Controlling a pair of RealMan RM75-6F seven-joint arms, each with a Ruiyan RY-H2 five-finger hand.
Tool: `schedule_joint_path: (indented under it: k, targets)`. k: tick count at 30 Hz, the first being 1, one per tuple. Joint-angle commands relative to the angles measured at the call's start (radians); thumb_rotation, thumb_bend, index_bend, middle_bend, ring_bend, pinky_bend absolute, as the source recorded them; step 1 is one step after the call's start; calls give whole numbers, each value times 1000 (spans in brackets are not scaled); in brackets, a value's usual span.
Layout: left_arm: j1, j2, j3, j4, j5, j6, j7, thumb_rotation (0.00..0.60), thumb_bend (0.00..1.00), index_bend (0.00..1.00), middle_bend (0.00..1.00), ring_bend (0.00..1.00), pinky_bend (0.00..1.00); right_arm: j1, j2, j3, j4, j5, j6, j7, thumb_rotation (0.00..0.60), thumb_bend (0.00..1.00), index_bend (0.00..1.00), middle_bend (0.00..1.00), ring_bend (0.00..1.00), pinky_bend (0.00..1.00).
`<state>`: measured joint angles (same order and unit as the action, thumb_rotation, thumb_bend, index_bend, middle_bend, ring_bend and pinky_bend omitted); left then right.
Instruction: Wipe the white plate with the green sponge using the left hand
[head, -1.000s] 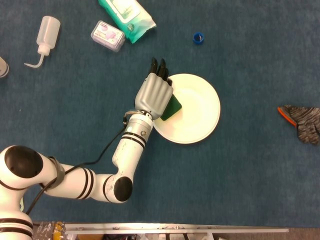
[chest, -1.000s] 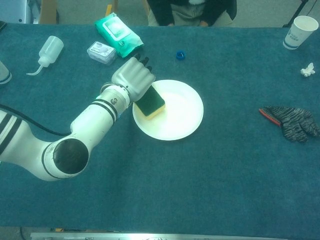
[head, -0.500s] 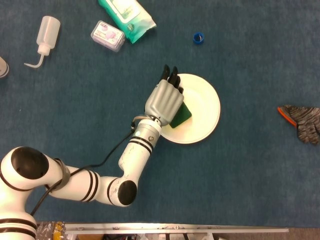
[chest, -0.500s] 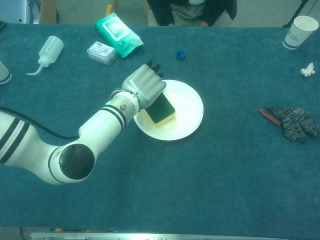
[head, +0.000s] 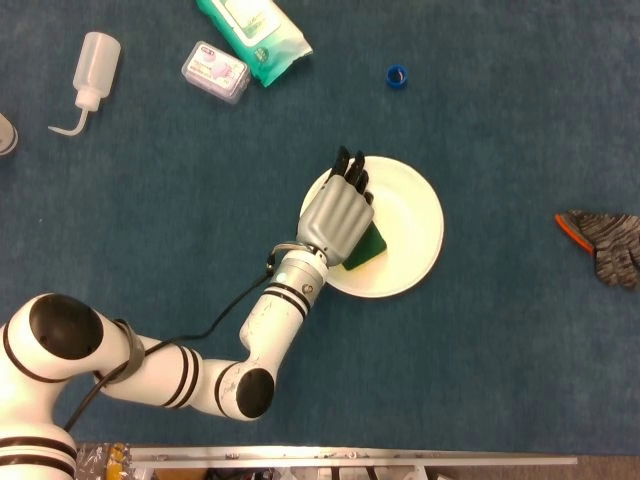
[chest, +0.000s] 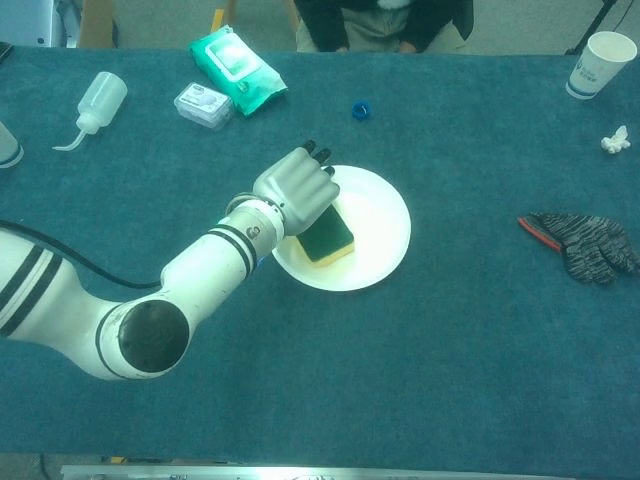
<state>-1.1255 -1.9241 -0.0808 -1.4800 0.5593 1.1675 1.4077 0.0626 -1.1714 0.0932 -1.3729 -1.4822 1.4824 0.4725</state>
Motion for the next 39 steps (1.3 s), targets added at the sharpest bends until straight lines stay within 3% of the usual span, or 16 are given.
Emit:
schedule_joint_path:
  k: [1, 10, 22, 32, 39]
  targets:
    - [-1, 10, 5, -12, -14, 2, 14, 600, 328, 570, 164, 6, 73, 0, 0, 0, 1, 0, 0, 1, 600, 388, 389, 394, 243, 450]
    - [-5, 63, 27, -88, -66, 31, 68, 600, 328, 570, 163, 6, 73, -1, -1, 1, 0, -3, 4, 1, 600, 388, 389, 394, 243, 450]
    - [-12, 97, 5, -154, -17, 73, 28, 600, 328, 570, 163, 6, 73, -3, 2, 0, -12, -9, 12, -7, 600, 388, 389, 394, 243, 450]
    - [14, 56, 32, -37, 162, 23, -135, 600, 328, 572, 165, 6, 73, -6, 6, 1, -13, -3, 13, -9, 600, 388, 389, 394, 243, 450]
    - [45, 39, 21, 35, 281, 7, -277, 600, 328, 572, 171, 6, 73, -1, -1, 1, -10, -4, 4, -11, 600, 388, 389, 394, 243, 450]
